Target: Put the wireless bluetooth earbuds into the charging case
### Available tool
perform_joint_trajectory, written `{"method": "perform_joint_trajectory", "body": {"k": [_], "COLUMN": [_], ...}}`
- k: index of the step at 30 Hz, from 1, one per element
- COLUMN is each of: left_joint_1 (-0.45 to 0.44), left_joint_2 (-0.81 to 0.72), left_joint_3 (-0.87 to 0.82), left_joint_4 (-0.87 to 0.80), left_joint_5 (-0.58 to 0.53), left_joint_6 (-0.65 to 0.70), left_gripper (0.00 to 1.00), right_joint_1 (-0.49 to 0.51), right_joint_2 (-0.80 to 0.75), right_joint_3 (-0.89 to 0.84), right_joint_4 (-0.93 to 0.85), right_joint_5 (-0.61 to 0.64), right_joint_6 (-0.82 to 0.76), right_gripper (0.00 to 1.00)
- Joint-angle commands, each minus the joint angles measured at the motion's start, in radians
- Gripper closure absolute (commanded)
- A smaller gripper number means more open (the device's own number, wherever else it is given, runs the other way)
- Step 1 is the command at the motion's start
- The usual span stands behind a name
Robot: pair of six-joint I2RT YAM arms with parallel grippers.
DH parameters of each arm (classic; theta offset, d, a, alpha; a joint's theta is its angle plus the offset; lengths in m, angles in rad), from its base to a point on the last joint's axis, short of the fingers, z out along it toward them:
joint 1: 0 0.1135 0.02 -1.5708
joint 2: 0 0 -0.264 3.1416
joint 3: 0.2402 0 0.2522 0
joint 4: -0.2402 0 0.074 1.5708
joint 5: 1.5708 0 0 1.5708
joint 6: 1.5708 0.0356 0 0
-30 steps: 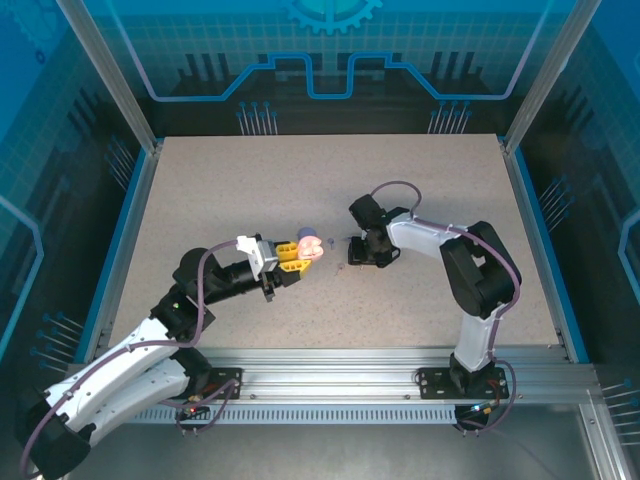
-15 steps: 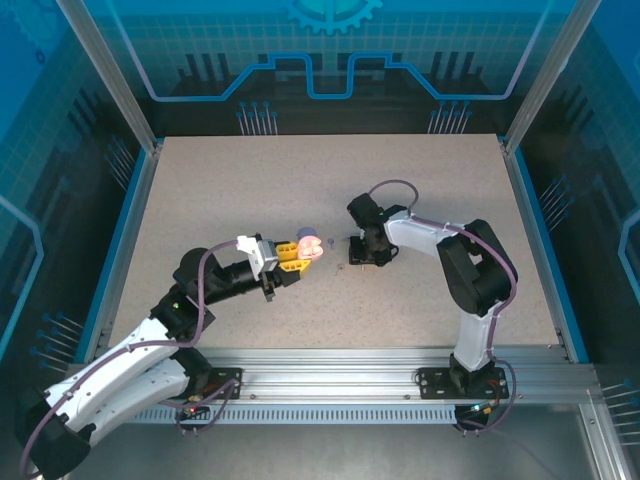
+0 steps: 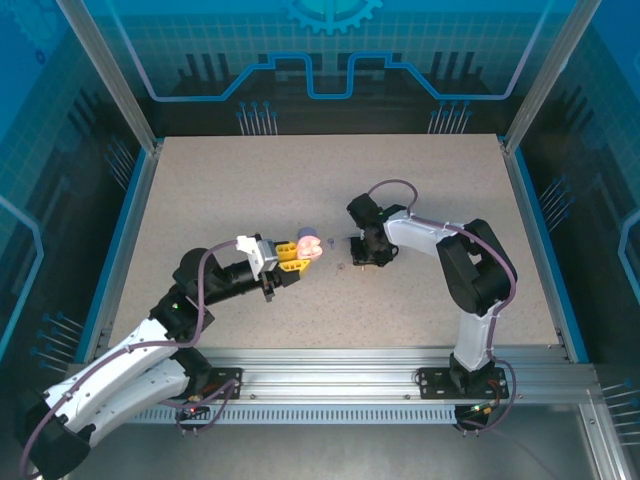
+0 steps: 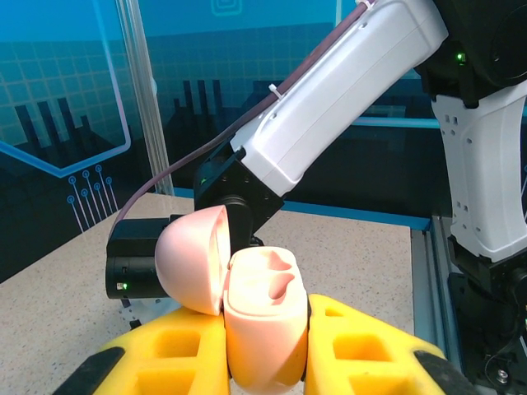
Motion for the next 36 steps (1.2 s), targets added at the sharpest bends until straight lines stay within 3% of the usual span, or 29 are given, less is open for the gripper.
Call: {"method": "perform_joint_trajectory", "body": {"k": [1, 8, 13, 25, 36], "left_joint_1": [-0.009, -0.009, -0.010, -0.013, -0.015], "left_joint_2": [-0.016, -0.012, 0.018, 0.136, 0.246], "left_joint_3": [0.000, -0.023, -0.063, -0.087, -0.058], "left_joint_4": [0.000, 0.026, 0.113, 0.275, 0.356], "left_joint_5": [-0.018, -0.037, -0.052, -0.070, -0.058], "left_joint_6": [-0.010, -0.029, -0.088, -0.119, -0.127], "left_gripper": [0.94, 0.94, 0.94, 0.95, 0.95], "right_joint_1": [0.029, 0.029, 0.029, 0.040, 0.173], "right_joint_2": [-0.004, -0.114, -0.298, -0.728, -0.841], "right_joint_3": [-0.003, -0.030, -0.085, -0.127, -0.100], "right_joint_4": [-0.016, 0.021, 0.058, 0.173, 0.251], "right_joint_5": [-0.045, -0.040, -0.006, -0.141, -0.115], "right_joint_6": [-0.007, -0.023, -0.017, -0.031, -0.021], "right_gripper": [0.76, 0.76, 0.76, 0.76, 0.76]}}
